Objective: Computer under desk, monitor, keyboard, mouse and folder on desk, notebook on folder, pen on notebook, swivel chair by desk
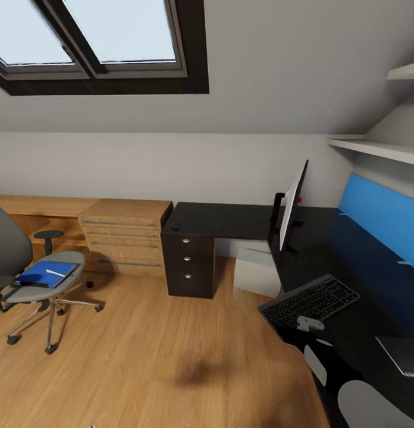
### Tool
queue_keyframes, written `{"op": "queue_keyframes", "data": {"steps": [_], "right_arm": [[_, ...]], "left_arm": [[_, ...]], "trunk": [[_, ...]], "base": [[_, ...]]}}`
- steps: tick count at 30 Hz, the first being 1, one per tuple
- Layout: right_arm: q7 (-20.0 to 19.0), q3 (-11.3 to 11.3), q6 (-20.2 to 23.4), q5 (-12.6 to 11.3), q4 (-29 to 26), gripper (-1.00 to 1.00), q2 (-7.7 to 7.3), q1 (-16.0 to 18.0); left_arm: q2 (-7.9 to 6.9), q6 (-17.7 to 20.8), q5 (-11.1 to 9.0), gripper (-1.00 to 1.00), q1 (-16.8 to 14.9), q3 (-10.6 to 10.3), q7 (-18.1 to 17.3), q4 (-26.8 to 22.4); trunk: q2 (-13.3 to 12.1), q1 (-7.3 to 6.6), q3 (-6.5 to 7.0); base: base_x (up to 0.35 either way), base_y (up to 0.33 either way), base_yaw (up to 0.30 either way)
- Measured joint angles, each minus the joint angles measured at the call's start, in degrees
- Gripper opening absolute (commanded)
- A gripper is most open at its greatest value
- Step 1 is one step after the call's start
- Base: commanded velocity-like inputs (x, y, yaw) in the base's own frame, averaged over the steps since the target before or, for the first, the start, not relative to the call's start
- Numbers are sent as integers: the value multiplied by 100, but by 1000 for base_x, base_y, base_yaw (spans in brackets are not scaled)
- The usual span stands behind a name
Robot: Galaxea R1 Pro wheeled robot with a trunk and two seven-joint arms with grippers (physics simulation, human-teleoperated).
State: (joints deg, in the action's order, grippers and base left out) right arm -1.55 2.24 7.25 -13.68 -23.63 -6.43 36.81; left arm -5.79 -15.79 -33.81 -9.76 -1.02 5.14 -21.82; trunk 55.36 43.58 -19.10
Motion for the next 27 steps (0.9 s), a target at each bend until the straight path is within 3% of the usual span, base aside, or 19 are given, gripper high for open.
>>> {"op": "queue_keyframes", "data": {"steps": [5,27], "right_arm": [[-3,0,-1,0,0,100,0,0],[1,0,-100,2,-31,100,-2,-2]], "left_arm": [[0,1,3,100,-3,0,1,1],[0,27,0,100,1,-16,7,5]], "trunk": [[0,-1,0],[-882,-484,395]], "base": [[-23,-21,0],[-1,-1,0]]}}
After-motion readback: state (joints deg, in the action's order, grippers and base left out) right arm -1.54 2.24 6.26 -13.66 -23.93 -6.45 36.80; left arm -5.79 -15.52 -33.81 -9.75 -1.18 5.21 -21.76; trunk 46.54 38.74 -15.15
